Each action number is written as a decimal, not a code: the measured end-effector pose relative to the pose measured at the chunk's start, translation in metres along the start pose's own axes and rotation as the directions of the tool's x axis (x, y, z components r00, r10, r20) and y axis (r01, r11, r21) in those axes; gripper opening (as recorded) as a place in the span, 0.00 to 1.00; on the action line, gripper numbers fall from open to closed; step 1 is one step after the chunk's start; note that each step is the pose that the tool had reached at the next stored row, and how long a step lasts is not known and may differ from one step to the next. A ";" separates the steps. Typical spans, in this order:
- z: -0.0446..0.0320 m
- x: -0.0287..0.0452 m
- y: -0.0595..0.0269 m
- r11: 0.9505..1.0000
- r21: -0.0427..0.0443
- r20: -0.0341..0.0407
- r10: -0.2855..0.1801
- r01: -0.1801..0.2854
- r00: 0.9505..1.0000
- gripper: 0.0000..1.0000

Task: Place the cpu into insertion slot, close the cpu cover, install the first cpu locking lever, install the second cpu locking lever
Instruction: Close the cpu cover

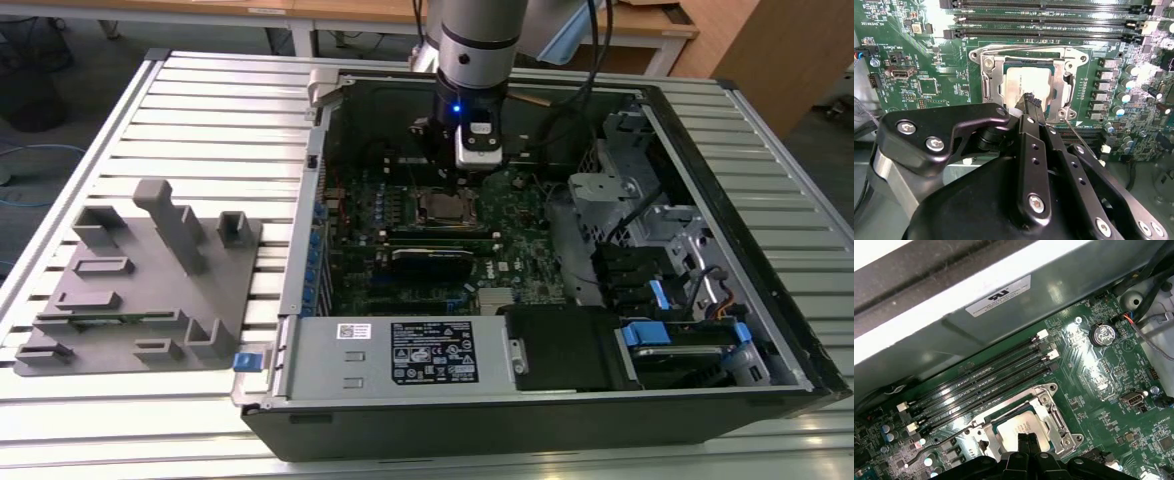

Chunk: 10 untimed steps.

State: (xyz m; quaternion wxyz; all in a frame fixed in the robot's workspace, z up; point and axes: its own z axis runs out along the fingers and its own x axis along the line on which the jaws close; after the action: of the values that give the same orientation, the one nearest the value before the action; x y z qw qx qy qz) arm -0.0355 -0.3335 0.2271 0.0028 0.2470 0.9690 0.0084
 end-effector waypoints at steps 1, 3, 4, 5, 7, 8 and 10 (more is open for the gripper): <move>0.0000 0.0000 0.0000 1.000 0.000 0.000 0.000 0.000 1.000 0.11; 0.0000 0.0000 0.0000 1.000 0.000 0.000 0.000 0.000 1.000 0.11; 0.0000 0.0000 0.0000 1.000 0.000 0.000 0.000 0.000 1.000 0.11; 0.0000 0.0000 0.0000 1.000 0.000 0.000 0.000 0.000 1.000 0.11; 0.0000 0.0000 0.0000 1.000 0.000 0.000 0.000 0.000 1.000 0.11; 0.0000 0.0000 0.0000 1.000 0.000 0.000 0.000 0.000 1.000 0.11; 0.0000 0.0000 0.0000 1.000 0.000 0.000 -0.001 0.001 1.000 0.11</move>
State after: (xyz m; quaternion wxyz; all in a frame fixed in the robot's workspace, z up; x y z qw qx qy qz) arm -0.0355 -0.3335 0.2271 0.0028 0.2466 0.9691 0.0084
